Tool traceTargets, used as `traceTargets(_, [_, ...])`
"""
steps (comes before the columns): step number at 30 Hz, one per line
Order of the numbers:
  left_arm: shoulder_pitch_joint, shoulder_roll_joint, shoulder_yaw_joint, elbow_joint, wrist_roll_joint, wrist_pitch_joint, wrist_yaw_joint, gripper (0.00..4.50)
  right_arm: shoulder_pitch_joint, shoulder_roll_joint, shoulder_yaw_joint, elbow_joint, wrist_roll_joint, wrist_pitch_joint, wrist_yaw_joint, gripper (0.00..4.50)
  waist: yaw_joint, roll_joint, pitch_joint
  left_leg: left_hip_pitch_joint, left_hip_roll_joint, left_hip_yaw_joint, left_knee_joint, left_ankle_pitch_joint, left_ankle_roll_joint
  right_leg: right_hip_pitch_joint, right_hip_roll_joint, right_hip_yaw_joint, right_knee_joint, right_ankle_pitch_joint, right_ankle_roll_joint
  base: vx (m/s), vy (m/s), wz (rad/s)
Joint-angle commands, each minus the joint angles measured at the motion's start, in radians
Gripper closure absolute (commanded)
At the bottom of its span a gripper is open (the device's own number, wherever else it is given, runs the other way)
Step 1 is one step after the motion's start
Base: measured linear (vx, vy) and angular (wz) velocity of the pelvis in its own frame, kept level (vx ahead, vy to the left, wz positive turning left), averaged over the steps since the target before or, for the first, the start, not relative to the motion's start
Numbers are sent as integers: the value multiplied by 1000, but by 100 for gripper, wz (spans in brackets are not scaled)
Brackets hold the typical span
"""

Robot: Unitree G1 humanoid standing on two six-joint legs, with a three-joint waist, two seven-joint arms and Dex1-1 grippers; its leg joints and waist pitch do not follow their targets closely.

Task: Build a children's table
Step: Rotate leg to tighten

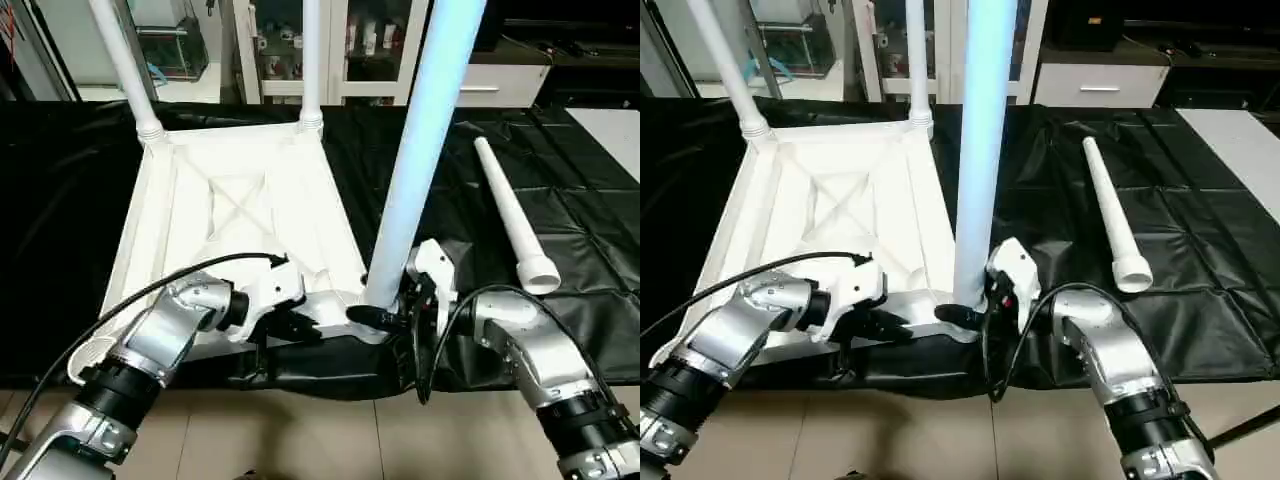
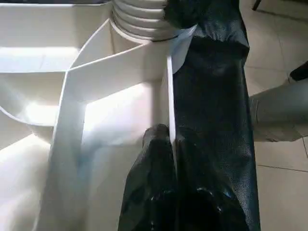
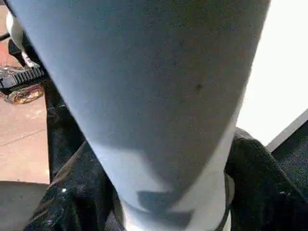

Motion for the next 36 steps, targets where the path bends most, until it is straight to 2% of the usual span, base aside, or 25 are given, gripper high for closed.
traceTargets(1, [-20, -11, -20, -31, -26, -35, -47, 450, 4, -10, -4, -24, 12, 8, 14, 176, -7, -5, -66, 15, 57, -13, -67, -41, 84, 57, -60, 47, -47, 30, -261, 0, 0, 0])
traceTargets(12, [-17, -9, -18, -24, -24, -36, -52, 450, 19, 2, -13, 1, 6, -4, -5, 181, -7, -4, -68, 15, 55, -13, -65, -42, 77, 58, -60, 46, -45, 39, -263, 0, 0, 0])
traceTargets(15, [-17, -16, -13, -15, -26, -28, -45, 450, 5, 25, -34, 51, -7, -7, -70, 182, -8, -3, -67, 13, 55, -13, -65, -46, 77, 58, -60, 47, -46, 35, -266, 0, 0, 0])
traceTargets(16, [-20, -33, -5, 8, -23, -18, -16, 450, -17, 62, -67, 129, -27, -10, -177, 182, -13, -3, -64, 11, 54, -12, -67, -71, 65, 56, -62, 47, -51, -1, -265, 0, 0, 0])
traceTargets(17, [-23, -42, -2, 19, -19, -14, 0, 450, -24, 74, -76, 157, -34, -9, -211, 182, -16, -3, -61, 11, 53, -13, -70, -92, 55, 56, -62, 46, -54, -32, -261, 0, 0, 0])
traceTargets(18, [-24, -43, -2, 21, -19, -13, 3, 450, -26, 76, -77, 162, -35, -9, -216, 183, -21, -3, -59, 14, 54, -15, -74, -134, 32, 56, -62, 46, -61, -90, -249, 0, 0, 0])
traceTargets(19, [-42, -81, 12, 65, -4, 27, 76, 450, -43, 116, -99, 231, -39, -6, -299, 183, -27, 0, -55, 15, 55, -16, -80, -173, 9, 56, -62, 46, -65, -148, -238, 0, 0, 0])
traceTargets(21, [-60, -118, 25, 101, 6, 70, 142, 450, -62, 150, -113, 287, -48, -11, -375, 183, -33, 1, -51, 20, 53, -17, -83, -227, -13, 55, -63, 47, -75, -220, -225, 0, 0, 0])
traceTargets(22, [-77, -154, 35, 130, 13, 109, 198, 450, -84, 182, -122, 342, -63, -20, -458, 183, -44, -3, -46, 18, 51, -22, -89, -274, -40, 57, -66, 47, -84, -318, -196, 0, 0, 0])
traceTargets(23, [-82, -165, 38, 138, 14, 118, 213, 450, -91, 191, -123, 358, -69, -24, -483, 183, -46, -2, -46, 22, 50, -23, -90, -287, -46, 56, -68, 46, -87, -346, -186, 0, 0, 0])
traceTargets(25, [-113, -231, 67, 188, 19, 182, 321, 450, -129, 231, -127, 441, -104, -56, -613, 183, -63, -1, -45, 25, 48, -25, -91, -310, -53, 52, -65, 45, -95, -380, -171, 0, 0, 0])
traceTargets(27, [-138, -275, 87, 232, 26, 212, 398, 450, -159, 259, -141, 500, -115, -80, -695, 183, -68, -1, -45, 28, 46, -25, -91, -323, -50, 51, -65, 44, -100, -395, -169, 0, 0, 0])
traceTargets(28, [-168, -322, 122, 287, 24, 225, 493, 450, -187, 283, -162, 553, -116, -104, -789, 183, -72, 0, -47, 27, 44, -24, -89, -323, -41, 51, -64, 43, -103, -394, -166, 0, 0, 0])
traceTargets(31, [-242, -420, 216, 419, -1, 216, 702, 450, -251, 333, -223, 676, -101, -153, -975, 183, -72, 1, -50, 34, 42, -23, -87, -307, -37, 48, -60, 43, -103, -347, -183, 0, 0, 0])
traceTargets(32, [-242, -420, 216, 419, -1, 216, 702, 450, -251, 333, -223, 676, -101, -153, -975, 183, -71, 2, -55, 32, 42, -20, -86, -277, -27, 50, -58, 44, -97, -280, -196, 0, 0, 0])
traceTargets(33, [-265, -442, 240, 458, -7, 203, 753, 450, -273, 350, -248, 715, -84, -164, -1014, 183, -69, 3, -55, 26, 42, -19, -86, -260, -10, 55, -60, 45, -95, -241, -203, 0, 0, 0])
traceTargets(34, [-287, -461, 259, 491, -10, 194, 788, 450, -304, 370, -275, 764, -65, -183, -1035, 183, -71, 5, -54, 23, 39, -18, -85, -258, 1, 56, -59, 43, -95, -242, -205, 0, 0, 0])
traceTargets(36, [-289, -461, 255, 491, -4, 193, 784, 450, -315, 376, -287, 781, -56, -188, -1035, 183, -66, 2, -58, 22, 40, -19, -84, -241, 18, 60, -61, 42, -94, -223, -206, 0, 0, 0])
